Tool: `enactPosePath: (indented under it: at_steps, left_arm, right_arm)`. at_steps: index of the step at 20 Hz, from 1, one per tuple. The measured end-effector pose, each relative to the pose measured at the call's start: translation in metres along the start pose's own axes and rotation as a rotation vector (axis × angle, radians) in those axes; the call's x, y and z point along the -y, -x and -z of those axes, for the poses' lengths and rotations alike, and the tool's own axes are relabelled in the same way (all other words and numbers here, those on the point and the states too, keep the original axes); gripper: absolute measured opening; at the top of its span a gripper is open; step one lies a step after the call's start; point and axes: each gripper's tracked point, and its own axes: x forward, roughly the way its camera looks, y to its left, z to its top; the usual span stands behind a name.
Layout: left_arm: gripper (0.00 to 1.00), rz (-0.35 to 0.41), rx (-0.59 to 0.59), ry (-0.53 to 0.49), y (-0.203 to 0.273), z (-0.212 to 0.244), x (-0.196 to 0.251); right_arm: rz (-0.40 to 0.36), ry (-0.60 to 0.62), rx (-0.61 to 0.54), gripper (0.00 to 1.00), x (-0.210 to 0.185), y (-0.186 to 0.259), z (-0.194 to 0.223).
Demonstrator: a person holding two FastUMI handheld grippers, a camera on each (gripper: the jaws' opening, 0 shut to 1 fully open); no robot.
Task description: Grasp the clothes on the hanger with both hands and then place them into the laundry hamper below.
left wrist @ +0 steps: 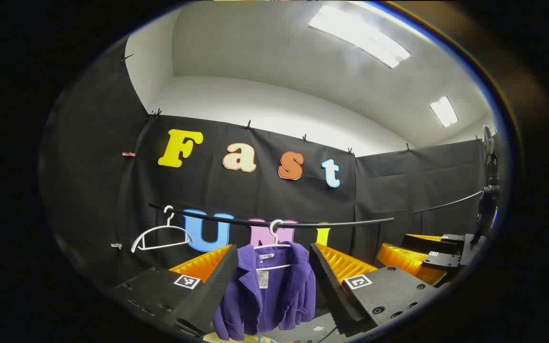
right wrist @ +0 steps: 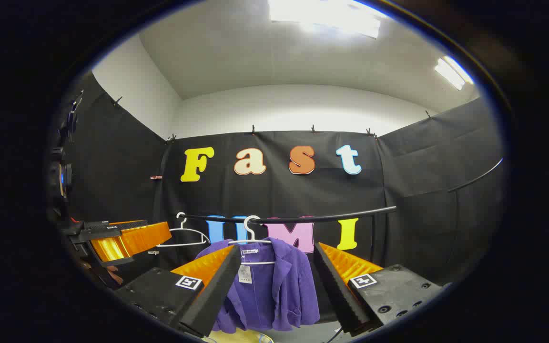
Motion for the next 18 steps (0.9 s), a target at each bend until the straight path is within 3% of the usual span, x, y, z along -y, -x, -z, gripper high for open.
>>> enactPosePath:
  at_steps: [18]
  left_arm:
    - [0.94,0.043,0.042,-0.003,0.002,-0.002,0.009]
  right_arm:
    - [-0.008,0.012,0.0,0.96,-0.017,0.009,0.0]
